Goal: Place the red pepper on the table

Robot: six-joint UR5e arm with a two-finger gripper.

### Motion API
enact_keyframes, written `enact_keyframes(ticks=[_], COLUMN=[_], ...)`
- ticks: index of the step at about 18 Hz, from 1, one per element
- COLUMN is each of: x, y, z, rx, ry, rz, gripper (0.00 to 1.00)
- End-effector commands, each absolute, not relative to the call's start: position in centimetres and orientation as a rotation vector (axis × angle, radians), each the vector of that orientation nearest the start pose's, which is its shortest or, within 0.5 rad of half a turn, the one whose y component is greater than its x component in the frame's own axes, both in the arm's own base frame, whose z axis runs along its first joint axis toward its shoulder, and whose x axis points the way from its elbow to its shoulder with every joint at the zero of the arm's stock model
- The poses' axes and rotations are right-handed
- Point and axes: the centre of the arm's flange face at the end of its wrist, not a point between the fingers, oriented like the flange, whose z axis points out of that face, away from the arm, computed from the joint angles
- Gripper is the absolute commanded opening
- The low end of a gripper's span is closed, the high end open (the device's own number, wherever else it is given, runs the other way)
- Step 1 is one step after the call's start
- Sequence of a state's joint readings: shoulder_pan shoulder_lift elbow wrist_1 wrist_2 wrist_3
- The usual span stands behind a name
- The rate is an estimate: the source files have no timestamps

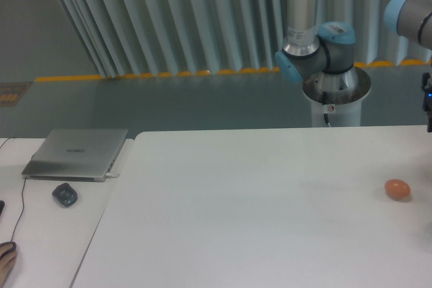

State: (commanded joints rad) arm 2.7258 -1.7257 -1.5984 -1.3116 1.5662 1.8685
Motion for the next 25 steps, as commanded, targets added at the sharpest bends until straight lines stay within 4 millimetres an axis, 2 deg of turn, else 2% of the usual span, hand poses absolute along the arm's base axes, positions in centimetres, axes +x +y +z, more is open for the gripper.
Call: enact_keyframes(ticks=[6,8,13,15,16,20,25], x=[-47.1,-48.0,-50.0,-51.6,-52.5,-53.9,-54.8], y=[32.9,31.6,29.6,28.2,27.2,25.6,25.2], z=[41.9,41.8,41.0,40.8,40.1,38.9,36.6], rx=[-2.967,-2.983,-2.958,-2.933,-2.929,-2.944,-2.953], ry=[0.996,0.943,0.719,0.634,0.601,0.525,0.303], rz=[0.119,0.117,0.086,0.107,0.111,0.083,0.034], gripper=[1.00,1.00,1.00,1.00,1.00,1.00,1.00])
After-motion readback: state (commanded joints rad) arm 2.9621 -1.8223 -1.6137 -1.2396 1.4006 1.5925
